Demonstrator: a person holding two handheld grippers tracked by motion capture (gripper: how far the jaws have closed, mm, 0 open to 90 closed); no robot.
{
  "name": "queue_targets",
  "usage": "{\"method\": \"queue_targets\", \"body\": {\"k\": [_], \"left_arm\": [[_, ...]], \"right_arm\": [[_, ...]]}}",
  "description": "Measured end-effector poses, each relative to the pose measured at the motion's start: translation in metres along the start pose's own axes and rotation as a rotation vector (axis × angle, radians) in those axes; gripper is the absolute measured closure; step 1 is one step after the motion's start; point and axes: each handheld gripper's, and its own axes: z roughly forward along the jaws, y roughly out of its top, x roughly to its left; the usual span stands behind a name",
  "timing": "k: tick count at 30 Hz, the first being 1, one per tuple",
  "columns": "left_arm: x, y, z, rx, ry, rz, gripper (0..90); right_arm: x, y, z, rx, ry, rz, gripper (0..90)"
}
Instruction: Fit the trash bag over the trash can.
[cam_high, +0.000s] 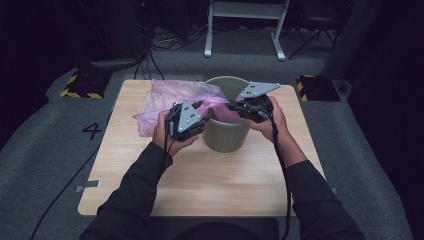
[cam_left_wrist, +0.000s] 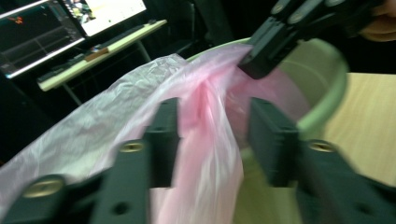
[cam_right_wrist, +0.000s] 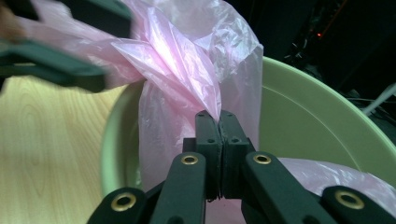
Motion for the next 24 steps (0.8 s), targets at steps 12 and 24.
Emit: {"method": "queue_targets", "body": {"k": [12, 24], "left_arm": [[0.018, -0.025, -0.063, 0.009, 0.083, -0.086, 23.1], [0.031, -0.060, -0.083, 0.047, 0.051, -0.171, 19.3]], "right_arm": [[-0.015, -0.012, -0.013, 0.004, -0.020, 0.037, 88.6], [-0.030, -0.026, -0.013, 0.052, -0.047, 0.073, 87.9]]}}
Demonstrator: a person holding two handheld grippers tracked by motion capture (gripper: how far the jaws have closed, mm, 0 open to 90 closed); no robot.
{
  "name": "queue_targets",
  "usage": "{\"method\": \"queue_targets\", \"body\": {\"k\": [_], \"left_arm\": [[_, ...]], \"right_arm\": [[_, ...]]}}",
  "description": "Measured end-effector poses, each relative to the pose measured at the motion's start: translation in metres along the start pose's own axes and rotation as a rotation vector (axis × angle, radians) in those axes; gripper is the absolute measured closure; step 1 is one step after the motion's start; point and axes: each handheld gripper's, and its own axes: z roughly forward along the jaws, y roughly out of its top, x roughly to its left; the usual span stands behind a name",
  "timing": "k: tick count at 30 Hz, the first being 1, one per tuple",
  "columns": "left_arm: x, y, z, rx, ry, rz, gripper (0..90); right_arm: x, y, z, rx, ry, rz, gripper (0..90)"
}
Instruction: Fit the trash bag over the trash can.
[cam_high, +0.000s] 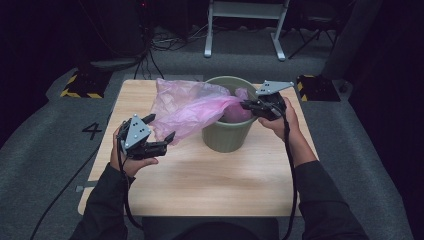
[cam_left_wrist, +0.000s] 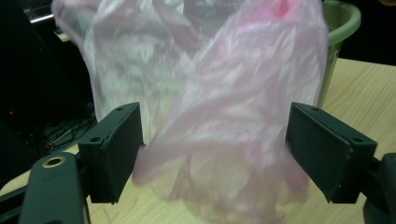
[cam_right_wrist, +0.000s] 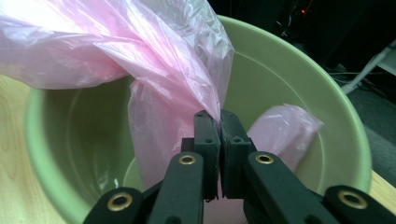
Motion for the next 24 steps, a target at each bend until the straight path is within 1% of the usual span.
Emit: {"method": "queue_targets", "body": {"k": [1, 2, 4, 5, 6, 7, 8, 10, 11, 12, 13, 14, 15, 17, 20, 22, 23, 24], "left_arm": [[0.000, -0.001, 0.001, 0.006, -0.001, -0.001, 19.3], [0.001, -0.001, 0.003, 0.006, -0.017, 0.001, 20.7], [0.000, -0.002, 0.005, 0.013, -0.018, 0.017, 27.5], [0.000, -0.002, 0.007, 0.015, -0.038, 0.027, 36.6], [0.001, -0.002, 0.008, 0.012, -0.043, 0.024, 45.8], [0.001, -0.002, 0.010, 0.010, -0.054, 0.022, 50.6], [0.002, -0.002, 0.011, 0.007, -0.076, 0.027, 58.9], [0.002, -0.001, 0.014, -0.002, -0.097, 0.044, 68.2], [0.001, 0.000, 0.016, -0.003, -0.100, 0.049, 74.6], [0.000, 0.001, 0.018, 0.000, -0.106, 0.064, 79.7], [-0.001, 0.002, 0.020, 0.001, -0.116, 0.068, 81.7], [-0.002, 0.004, 0.022, 0.003, -0.104, 0.086, 83.1], [-0.003, 0.005, 0.024, 0.001, -0.096, 0.091, 84.0], [-0.004, 0.007, 0.028, -0.006, -0.101, 0.087, 84.9], [-0.006, 0.010, 0.031, -0.010, -0.105, 0.094, 86.1], [-0.008, 0.013, 0.032, -0.015, -0.100, 0.104, 86.3], [-0.009, 0.014, 0.033, -0.019, -0.101, 0.108, 86.3], [-0.010, 0.015, 0.033, -0.020, -0.106, 0.111, 86.3]], "right_arm": [[-0.001, -0.001, 0.000, 0.003, -0.002, 0.001, 87.9], [-0.003, -0.002, -0.001, 0.004, -0.007, 0.007, 87.9], [-0.005, -0.003, -0.001, 0.004, -0.012, 0.013, 87.9], [-0.006, -0.004, -0.001, 0.004, -0.012, 0.016, 87.9], [-0.007, -0.005, -0.001, 0.006, -0.017, 0.019, 87.3], [-0.007, -0.006, -0.001, 0.006, -0.018, 0.022, 87.0], [-0.008, -0.006, -0.001, 0.002, -0.020, 0.027, 86.3], [-0.008, -0.007, -0.002, 0.001, -0.021, 0.024, 85.0], [-0.008, -0.007, -0.003, -0.002, -0.021, 0.024, 83.1], [-0.008, -0.007, -0.003, -0.005, -0.023, 0.026, 80.7], [-0.009, -0.007, -0.004, -0.010, -0.024, 0.027, 77.8], [-0.009, -0.007, -0.005, -0.017, -0.022, 0.023, 73.4], [-0.008, -0.007, -0.007, -0.035, -0.017, 0.018, 66.8], [-0.008, -0.007, -0.010, -0.058, -0.004, 0.025, 53.6], [-0.004, -0.005, -0.016, -0.087, -0.002, 0.018, 42.9], [0.000, -0.002, -0.021, -0.113, 0.021, -0.001, 42.8], [0.004, 0.001, -0.022, -0.118, 0.032, -0.015, 44.7], [0.007, 0.004, -0.023, -0.115, 0.031, -0.030, 45.9]]}}
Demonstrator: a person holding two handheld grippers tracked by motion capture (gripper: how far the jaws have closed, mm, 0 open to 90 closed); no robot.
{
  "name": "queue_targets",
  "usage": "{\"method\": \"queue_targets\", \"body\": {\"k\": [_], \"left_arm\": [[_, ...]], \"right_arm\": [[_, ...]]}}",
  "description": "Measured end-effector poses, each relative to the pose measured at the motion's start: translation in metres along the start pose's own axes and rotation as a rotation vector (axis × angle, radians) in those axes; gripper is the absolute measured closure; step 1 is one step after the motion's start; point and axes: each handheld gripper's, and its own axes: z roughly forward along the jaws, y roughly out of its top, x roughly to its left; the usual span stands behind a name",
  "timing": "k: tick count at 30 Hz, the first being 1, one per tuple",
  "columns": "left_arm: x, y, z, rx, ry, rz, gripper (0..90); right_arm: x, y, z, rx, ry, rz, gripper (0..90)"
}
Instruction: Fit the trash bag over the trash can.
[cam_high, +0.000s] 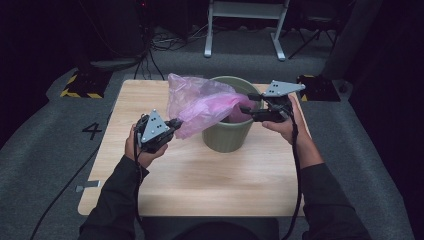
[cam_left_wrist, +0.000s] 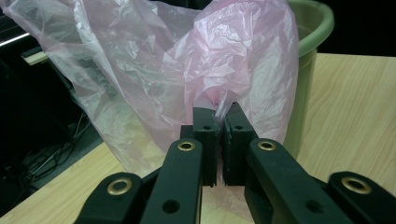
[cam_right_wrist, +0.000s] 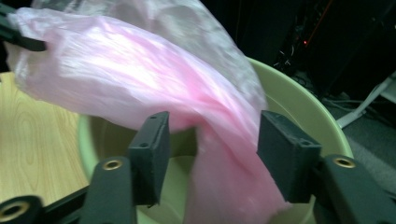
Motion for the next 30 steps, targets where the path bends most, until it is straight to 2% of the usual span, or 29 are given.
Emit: {"method": "queue_targets", "body": {"k": [3, 6, 9, 11, 13, 14, 15, 16, 17, 20, 21, 24, 25, 28, 30], "left_arm": [[-0.002, 0.005, 0.000, -0.020, 0.003, 0.009, 86.3], [-0.004, 0.008, 0.000, -0.035, 0.003, 0.014, 86.3], [-0.008, 0.011, 0.002, -0.048, 0.000, 0.018, 86.4], [-0.010, 0.012, 0.003, -0.053, -0.005, 0.028, 86.5], [-0.012, 0.013, 0.005, -0.059, -0.010, 0.028, 86.4], [-0.012, 0.014, 0.006, -0.062, -0.016, 0.028, 86.4], [-0.013, 0.015, 0.006, -0.059, -0.014, 0.035, 86.4], [-0.014, 0.016, 0.007, -0.057, -0.016, 0.036, 86.4], [-0.015, 0.016, 0.008, -0.056, -0.021, 0.040, 86.4], [-0.018, 0.019, 0.011, -0.058, -0.026, 0.044, 86.4], [-0.018, 0.019, 0.012, -0.057, -0.028, 0.049, 86.4], [-0.021, 0.022, 0.015, -0.051, -0.043, 0.055, 86.3], [-0.022, 0.023, 0.016, -0.053, -0.046, 0.056, 86.3], [-0.027, 0.026, 0.019, -0.049, -0.060, 0.072, 86.2], [-0.030, 0.028, 0.021, -0.054, -0.072, 0.077, 86.1]], "right_arm": [[0.007, 0.007, 0.005, 0.010, 0.010, -0.040, 51.3], [0.011, 0.010, 0.014, 0.046, 0.013, -0.057, 64.7], [0.011, 0.008, 0.023, 0.085, 0.025, -0.049, 77.6], [0.010, 0.006, 0.028, 0.112, 0.034, -0.039, 81.3], [0.009, 0.004, 0.031, 0.131, 0.032, -0.034, 81.3], [0.008, 0.003, 0.031, 0.131, 0.030, -0.023, 76.1], [0.008, 0.003, 0.031, 0.124, 0.016, -0.013, 65.1], [0.008, 0.004, 0.030, 0.114, 0.000, -0.007, 60.5], [0.009, 0.004, 0.028, 0.098, 0.002, -0.011, 57.8], [0.013, 0.008, 0.017, 0.029, 0.010, -0.012, 42.3], [0.017, 0.009, 0.011, 0.003, 0.011, -0.026, 38.8], [0.023, 0.014, 0.000, -0.058, 0.037, -0.049, 33.1], [0.027, 0.017, -0.002, -0.070, 0.062, -0.063, 31.7], [0.039, 0.025, 0.002, -0.065, 0.093, -0.109, 28.8], [0.046, 0.028, 0.009, -0.023, 0.087, -0.141, 26.9]]}}
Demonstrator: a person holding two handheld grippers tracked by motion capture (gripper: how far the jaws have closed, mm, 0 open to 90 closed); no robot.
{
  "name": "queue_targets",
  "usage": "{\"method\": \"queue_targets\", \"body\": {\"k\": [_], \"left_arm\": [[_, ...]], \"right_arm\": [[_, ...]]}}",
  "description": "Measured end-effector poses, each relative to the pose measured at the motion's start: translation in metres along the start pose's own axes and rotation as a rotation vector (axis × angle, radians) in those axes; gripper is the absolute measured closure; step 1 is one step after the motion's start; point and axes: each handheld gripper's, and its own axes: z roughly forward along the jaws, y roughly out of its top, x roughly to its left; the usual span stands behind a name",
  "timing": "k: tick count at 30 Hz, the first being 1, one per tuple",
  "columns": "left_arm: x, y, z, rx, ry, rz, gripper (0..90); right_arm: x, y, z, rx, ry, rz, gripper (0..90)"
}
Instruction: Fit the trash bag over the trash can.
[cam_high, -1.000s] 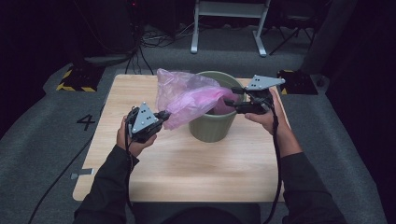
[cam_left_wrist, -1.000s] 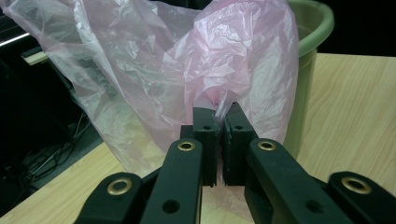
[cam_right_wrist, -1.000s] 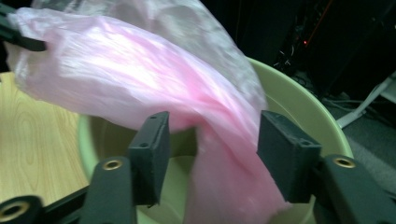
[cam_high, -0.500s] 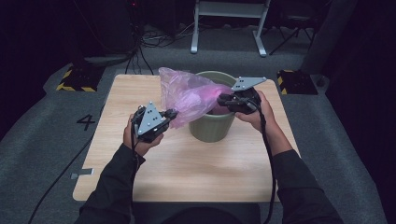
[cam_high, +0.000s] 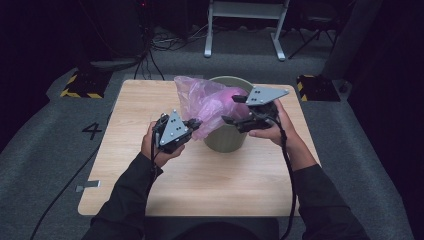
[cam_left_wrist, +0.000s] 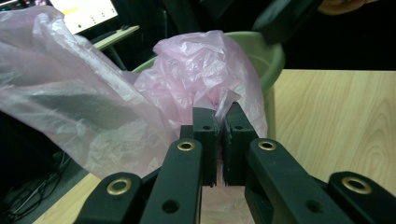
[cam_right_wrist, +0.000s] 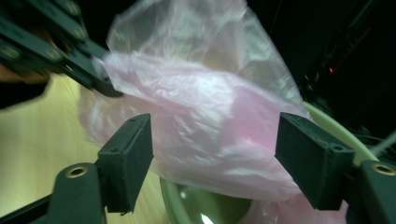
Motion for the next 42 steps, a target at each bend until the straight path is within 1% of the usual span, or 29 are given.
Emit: {"method": "queue_targets", "body": {"k": [1, 2, 3, 5, 6, 9, 11, 12, 13, 14, 15, 17, 19, 21, 22, 23, 26, 27, 28, 30, 31, 33, 35, 36, 38, 39, 40, 41, 42], "left_arm": [[-0.001, 0.001, 0.001, -0.001, -0.006, 0.006, 85.9], [-0.003, 0.002, 0.002, -0.002, -0.016, 0.006, 85.8], [-0.004, 0.002, 0.003, -0.002, -0.020, 0.011, 85.7], [-0.006, 0.003, 0.004, 0.002, -0.031, 0.022, 85.4], [-0.007, 0.003, 0.005, 0.005, -0.036, 0.022, 85.1], [-0.009, 0.004, 0.006, 0.005, -0.042, 0.028, 84.6], [-0.010, 0.004, 0.005, 0.002, -0.049, 0.025, 83.3], [-0.010, 0.004, 0.005, 0.002, -0.049, 0.025, 80.7], [-0.010, 0.004, 0.005, 0.003, -0.047, 0.024, 80.7], [-0.010, 0.003, 0.004, 0.001, -0.049, 0.012, 76.0], [-0.010, 0.003, 0.004, 0.003, -0.049, 0.004, 71.4], [-0.011, 0.003, 0.002, 0.008, -0.050, -0.012, 61.2], [-0.011, 0.003, -0.002, 0.002, -0.053, -0.029, 48.3], [-0.010, 0.001, -0.009, -0.011, -0.047, -0.048, 38.9], [-0.009, 0.000, -0.012, -0.022, -0.047, -0.059, 36.7], [-0.007, 0.000, -0.017, -0.029, -0.037, -0.065, 34.9], [-0.003, -0.002, -0.027, -0.060, -0.024, -0.081, 30.9], [-0.001, -0.003, -0.030, -0.063, -0.013, -0.082, 30.8], [0.001, -0.003, -0.032, -0.051, 0.009, -0.082, 30.4], [0.004, -0.005, -0.032, -0.041, 0.026, -0.097, 30.2], [0.007, -0.006, -0.032, -0.039, 0.019, -0.113, 30.3], [0.011, -0.007, -0.028, -0.032, 0.015, -0.126, 30.3], [0.015, -0.008, -0.020, -0.026, -0.002, -0.146, 29.7], [0.018, -0.009, -0.015, -0.027, -0.005, -0.169, 27.9], [0.025, -0.009, -0.006, -0.031, -0.033, -0.211, 27.4], [0.029, -0.009, 0.000, -0.023, -0.045, -0.226, 27.4], [0.031, -0.009, 0.003, -0.017, -0.051, -0.236, 27.1], [0.034, -0.009, 0.009, -0.015, -0.068, -0.247, 27.1], [0.034, -0.009, 0.009, -0.015, -0.068, -0.247, 28.1]], "right_arm": [[0.002, 0.001, 0.005, 0.028, -0.012, -0.017, 25.1], [0.003, 0.001, 0.010, 0.047, -0.022, -0.025, 26.0], [0.003, 0.000, 0.016, 0.063, -0.022, -0.019, 29.5], [0.001, -0.002, 0.022, 0.081, -0.012, -0.009, 39.6], [0.001, -0.002, 0.024, 0.086, -0.001, -0.005, 48.7], [-0.002, -0.005, 0.028, 0.093, 0.027, -0.005, 66.6], [-0.002, -0.006, 0.028, 0.091, 0.036, 0.004, 77.2], [-0.002, -0.006, 0.028, 0.091, 0.036, 0.004, 77.2], [-0.002, -0.007, 0.026, 0.083, 0.043, 0.011, 81.1], [-0.003, -0.008, 0.024, 0.075, 0.047, 0.018, 85.7], [-0.003, -0.009, 0.023, 0.069, 0.049, 0.019, 87.5], [-0.005, -0.012, 0.019, 0.056, 0.051, 0.026, 88.6], [-0.007, -0.015, 0.015, 0.047, 0.051, 0.040, 88.8], [-0.008, -0.018, 0.010, 0.042, 0.054, 0.050, 88.7], [-0.009, -0.019, 0.009, 0.039, 0.056, 0.052, 88.7], [-0.010, -0.020, 0.007, 0.039, 0.054, 0.053, 88.5], [-0.012, -0.023, 0.003, 0.033, 0.047, 0.063, 88.5], [-0.012, -0.024, 0.003, 0.034, 0.044, 0.065, 88.4], [-0.013, -0.025, 0.001, 0.031, 0.044, 0.067, 88.3], [-0.014, -0.026, 0.000, 0.031, 0.046, 0.071, 87.8], [-0.015, -0.027, 0.000, 0.031, 0.046, 0.074, 87.5], [-0.015, -0.027, 0.000, 0.035, 0.048, 0.071, 86.8], [-0.015, -0.027, 0.000, 0.033, 0.049, 0.068, 86.0], [-0.015, -0.028, 0.000, 0.032, 0.052, 0.066, 85.5], [-0.015, -0.029, 0.001, 0.032, 0.047, 0.066, 83.8], [-0.014, -0.029, 0.000, 0.030, 0.049, 0.065, 83.0], [-0.014, -0.030, 0.000, 0.029, 0.050, 0.061, 82.4], [-0.013, -0.031, 0.000, 0.029, 0.050, 0.060, 81.1], [-0.013, -0.031, 0.000, 0.029, 0.050, 0.060, 81.1]]}}
